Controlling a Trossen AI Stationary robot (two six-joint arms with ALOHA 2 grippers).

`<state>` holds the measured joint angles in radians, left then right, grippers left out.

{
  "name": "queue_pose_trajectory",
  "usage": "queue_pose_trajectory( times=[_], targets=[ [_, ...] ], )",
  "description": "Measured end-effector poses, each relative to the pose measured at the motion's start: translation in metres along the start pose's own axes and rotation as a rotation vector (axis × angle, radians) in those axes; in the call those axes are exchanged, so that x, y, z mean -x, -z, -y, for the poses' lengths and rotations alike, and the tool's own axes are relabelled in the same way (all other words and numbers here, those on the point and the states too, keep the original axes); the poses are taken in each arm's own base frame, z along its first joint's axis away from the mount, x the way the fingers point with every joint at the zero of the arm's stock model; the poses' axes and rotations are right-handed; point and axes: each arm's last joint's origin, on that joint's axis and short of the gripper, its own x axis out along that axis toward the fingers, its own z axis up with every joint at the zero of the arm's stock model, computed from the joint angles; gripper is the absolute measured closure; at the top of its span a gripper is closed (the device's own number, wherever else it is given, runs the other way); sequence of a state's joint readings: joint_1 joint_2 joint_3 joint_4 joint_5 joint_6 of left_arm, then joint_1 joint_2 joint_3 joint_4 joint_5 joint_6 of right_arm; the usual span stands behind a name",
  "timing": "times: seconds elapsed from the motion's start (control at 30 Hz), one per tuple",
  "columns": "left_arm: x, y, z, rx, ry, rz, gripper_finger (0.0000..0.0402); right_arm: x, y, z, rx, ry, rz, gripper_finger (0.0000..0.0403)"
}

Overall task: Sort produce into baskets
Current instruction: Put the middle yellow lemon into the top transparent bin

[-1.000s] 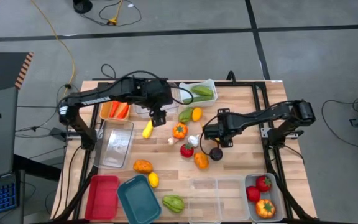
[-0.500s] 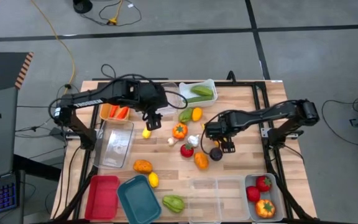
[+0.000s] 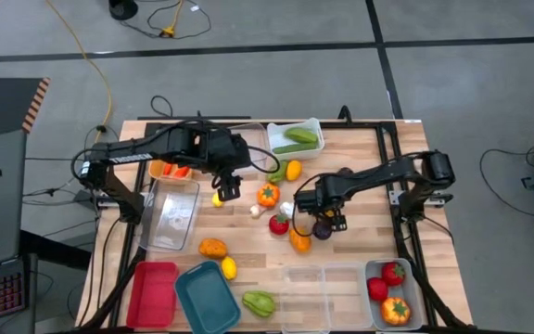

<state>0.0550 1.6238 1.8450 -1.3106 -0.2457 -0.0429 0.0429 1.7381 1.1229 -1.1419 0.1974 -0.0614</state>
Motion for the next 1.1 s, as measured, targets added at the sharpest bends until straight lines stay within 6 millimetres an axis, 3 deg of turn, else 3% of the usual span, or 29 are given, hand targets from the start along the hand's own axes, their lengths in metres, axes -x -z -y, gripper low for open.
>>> queue_pose_trajectory(
  times=[0.17, 0.4, 0.53, 0.9, 1.1],
  targets=[
    [0.000, 0.000, 0.001, -0.003, -0.004, 0.001, 0.0155, -0.012, -0.006, -0.001, 0.011, 0.045, -0.049, 0.0039],
    [0.003, 0.001, 0.000, -0.019, -0.004, 0.003, 0.0155, -0.011, -0.005, 0.002, 0.001, 0.035, -0.042, 0.0121],
    [0.015, 0.006, -0.003, -0.023, -0.004, 0.025, 0.0155, -0.007, -0.005, 0.006, -0.008, 0.033, -0.049, 0.0142],
    [0.061, 0.038, -0.015, 0.095, -0.101, 0.085, 0.0155, 0.042, -0.019, 0.040, -0.033, 0.121, 0.045, 0.0142],
    [0.062, 0.070, -0.008, 0.155, -0.121, 0.115, 0.0155, 0.074, -0.031, 0.069, -0.077, 0.196, 0.216, 0.0142]
  ],
)
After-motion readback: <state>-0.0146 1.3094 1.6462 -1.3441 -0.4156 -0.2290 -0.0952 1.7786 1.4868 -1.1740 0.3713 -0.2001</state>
